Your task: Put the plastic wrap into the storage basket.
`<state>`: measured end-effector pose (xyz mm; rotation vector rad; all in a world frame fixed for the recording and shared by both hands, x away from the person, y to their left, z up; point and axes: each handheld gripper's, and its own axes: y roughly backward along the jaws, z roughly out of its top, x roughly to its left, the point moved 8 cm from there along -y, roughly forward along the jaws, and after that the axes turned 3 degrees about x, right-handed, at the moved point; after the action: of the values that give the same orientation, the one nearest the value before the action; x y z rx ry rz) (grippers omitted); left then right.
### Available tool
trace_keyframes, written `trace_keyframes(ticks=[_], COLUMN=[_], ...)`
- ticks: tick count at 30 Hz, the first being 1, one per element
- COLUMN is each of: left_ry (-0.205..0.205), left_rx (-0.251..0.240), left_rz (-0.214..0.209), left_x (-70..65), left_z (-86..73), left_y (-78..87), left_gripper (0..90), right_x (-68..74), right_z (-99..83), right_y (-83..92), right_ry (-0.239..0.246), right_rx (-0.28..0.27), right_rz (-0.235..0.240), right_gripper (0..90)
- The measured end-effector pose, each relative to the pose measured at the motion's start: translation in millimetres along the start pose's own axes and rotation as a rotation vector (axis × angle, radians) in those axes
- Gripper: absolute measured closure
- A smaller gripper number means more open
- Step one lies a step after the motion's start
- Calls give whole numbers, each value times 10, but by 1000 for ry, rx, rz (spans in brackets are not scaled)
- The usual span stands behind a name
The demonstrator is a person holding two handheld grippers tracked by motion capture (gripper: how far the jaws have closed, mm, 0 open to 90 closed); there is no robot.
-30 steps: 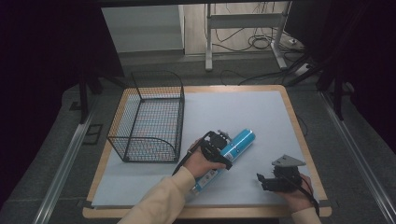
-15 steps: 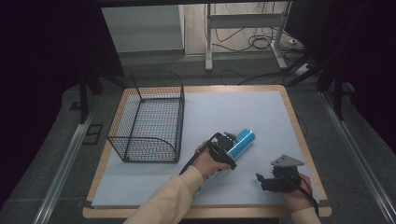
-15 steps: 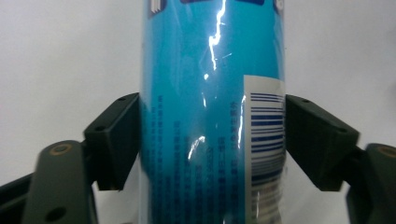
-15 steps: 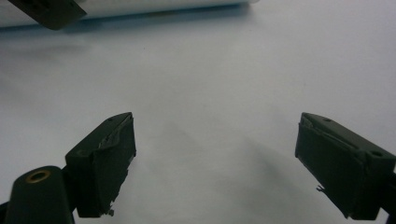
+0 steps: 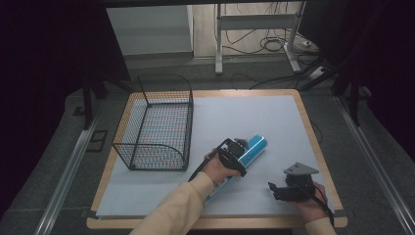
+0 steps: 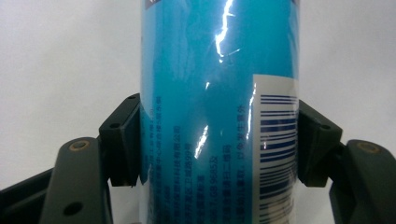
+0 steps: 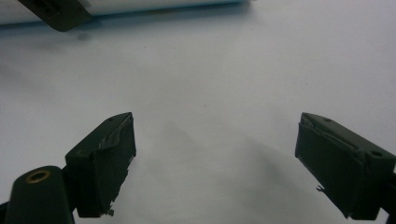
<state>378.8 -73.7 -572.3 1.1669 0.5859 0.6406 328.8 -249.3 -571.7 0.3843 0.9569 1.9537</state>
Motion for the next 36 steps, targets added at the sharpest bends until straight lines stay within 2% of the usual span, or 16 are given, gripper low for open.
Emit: trace_keyframes(ticks=[5, 9, 16, 20, 28, 36], left_ry=[19, 21, 7, -10, 0, -16], left_rx=[18, 22, 20, 5, -9, -11], left_rz=[-39, -43, -33, -14, -14, 1], left_x=[23, 43, 79, 116, 165, 211], left_z=[-6, -21, -23, 5, 1, -14], left_y=[15, 37, 177, 269, 375, 475], left_gripper=[312, 313, 313, 313, 313, 313], right_x=[-15, -28, -27, -33, -52, -49], right_z=[-4, -3, -5, -5, -3, -1], right_y=[-1, 0, 2, 1, 9, 12], right_ry=[-2, -8, -8, -9, -14, -15], right_rx=[0, 0, 0, -1, -6, -7], right_rz=[-1, -7, -7, -11, -19, -22], right_gripper=[127, 127, 127, 126, 126, 126])
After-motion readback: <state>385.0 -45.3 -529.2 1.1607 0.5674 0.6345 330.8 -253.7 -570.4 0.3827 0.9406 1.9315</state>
